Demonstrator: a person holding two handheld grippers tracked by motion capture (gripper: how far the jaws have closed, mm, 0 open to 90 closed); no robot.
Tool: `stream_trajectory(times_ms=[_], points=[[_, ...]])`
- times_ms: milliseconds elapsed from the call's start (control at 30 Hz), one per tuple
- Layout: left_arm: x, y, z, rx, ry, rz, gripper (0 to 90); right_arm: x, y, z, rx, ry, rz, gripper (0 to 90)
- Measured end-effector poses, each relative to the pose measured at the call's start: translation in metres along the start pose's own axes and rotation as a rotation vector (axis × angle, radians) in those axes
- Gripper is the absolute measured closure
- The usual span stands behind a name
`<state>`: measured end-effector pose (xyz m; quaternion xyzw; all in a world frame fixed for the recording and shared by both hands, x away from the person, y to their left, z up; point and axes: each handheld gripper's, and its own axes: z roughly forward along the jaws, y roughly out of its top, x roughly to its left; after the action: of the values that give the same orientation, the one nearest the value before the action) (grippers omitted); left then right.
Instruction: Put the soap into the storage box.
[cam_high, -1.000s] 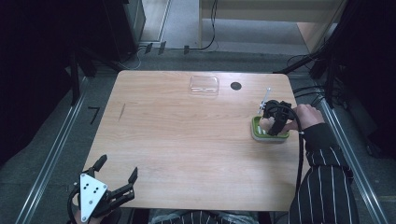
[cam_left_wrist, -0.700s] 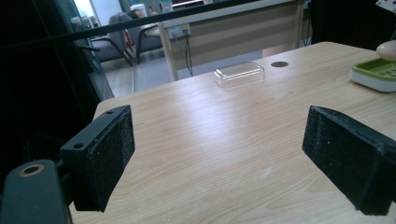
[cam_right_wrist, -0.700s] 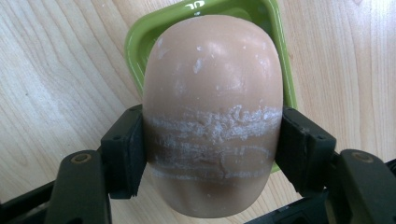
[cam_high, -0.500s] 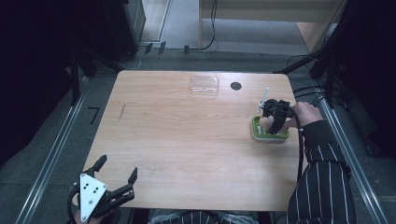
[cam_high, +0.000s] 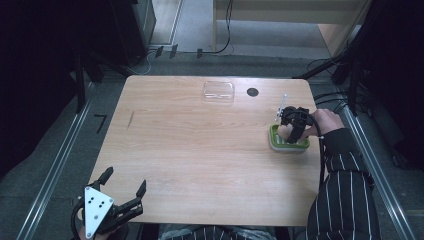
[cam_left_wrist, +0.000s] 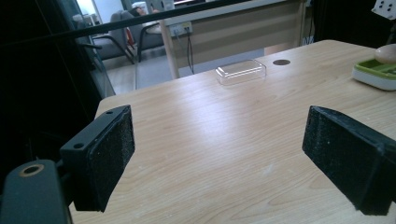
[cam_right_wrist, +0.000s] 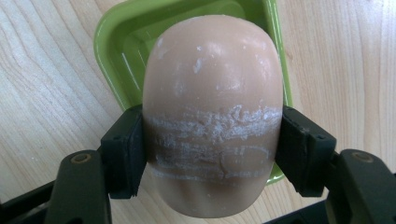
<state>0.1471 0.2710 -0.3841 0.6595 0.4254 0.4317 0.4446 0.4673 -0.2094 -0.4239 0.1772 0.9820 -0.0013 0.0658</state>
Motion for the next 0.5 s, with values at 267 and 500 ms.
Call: stream_trajectory(times_ms=[267, 500], points=[[0.0002, -0.0004, -0.0013, 0.003, 0.008, -0.004, 9.6, -0.0035, -0.0003, 0.0059, 0.008, 0.005, 0.009, 33.4], [0.0006, -0.0009, -0.0026, 0.001, 0.011, -0.006, 9.6, -0.0051, 0.0012, 0.0093, 0.018, 0.003, 0.008, 33.3]])
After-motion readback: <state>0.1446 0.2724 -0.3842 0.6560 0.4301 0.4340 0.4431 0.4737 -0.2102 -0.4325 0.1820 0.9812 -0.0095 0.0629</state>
